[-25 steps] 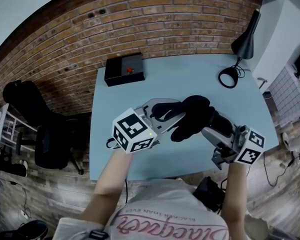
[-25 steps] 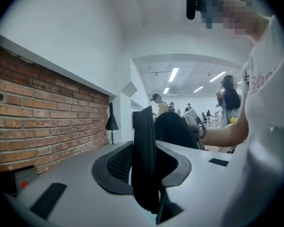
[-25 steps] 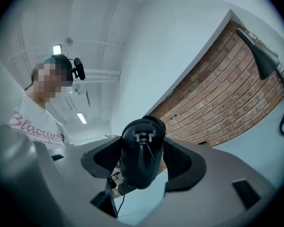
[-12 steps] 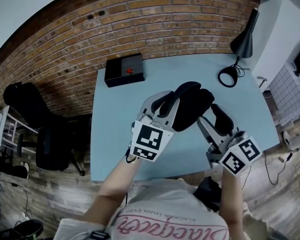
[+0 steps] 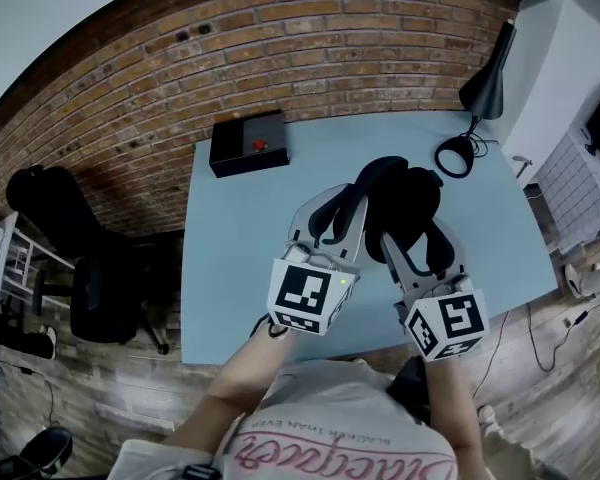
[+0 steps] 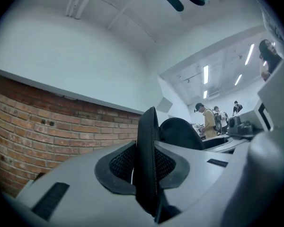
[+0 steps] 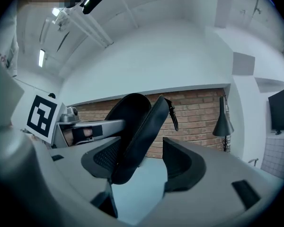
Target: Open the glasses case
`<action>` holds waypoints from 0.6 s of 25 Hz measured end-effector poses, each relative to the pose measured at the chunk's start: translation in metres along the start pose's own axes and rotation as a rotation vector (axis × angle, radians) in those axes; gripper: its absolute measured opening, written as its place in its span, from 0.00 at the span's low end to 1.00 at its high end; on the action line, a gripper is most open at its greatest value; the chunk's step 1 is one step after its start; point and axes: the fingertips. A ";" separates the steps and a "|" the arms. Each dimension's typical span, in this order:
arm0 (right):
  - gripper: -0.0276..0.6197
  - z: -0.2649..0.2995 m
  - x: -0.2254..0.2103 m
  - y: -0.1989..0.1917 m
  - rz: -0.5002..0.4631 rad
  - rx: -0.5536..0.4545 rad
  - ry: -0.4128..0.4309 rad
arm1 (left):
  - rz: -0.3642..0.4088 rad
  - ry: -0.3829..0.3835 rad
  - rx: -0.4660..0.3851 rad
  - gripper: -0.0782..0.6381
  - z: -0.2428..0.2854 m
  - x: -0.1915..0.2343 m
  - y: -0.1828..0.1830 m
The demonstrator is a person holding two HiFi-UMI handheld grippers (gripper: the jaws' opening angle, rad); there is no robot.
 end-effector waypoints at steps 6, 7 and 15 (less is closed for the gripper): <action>0.29 -0.011 -0.026 -0.001 -0.012 -0.032 -0.128 | -0.192 -0.131 -0.026 0.20 -0.006 -0.005 -0.003; 0.28 -0.012 -0.028 -0.002 -0.008 -0.033 -0.133 | -0.217 -0.153 -0.029 0.20 -0.007 -0.007 -0.004; 0.19 -0.016 -0.031 -0.005 0.071 -0.048 -0.064 | -0.405 -0.197 -0.014 0.20 -0.006 -0.006 -0.021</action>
Point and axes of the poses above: the fingertips, and each gripper's own axes: z forward along the fingers, x to its left, y out of its top, and after that the axes turned 2 degrees about x, right-handed
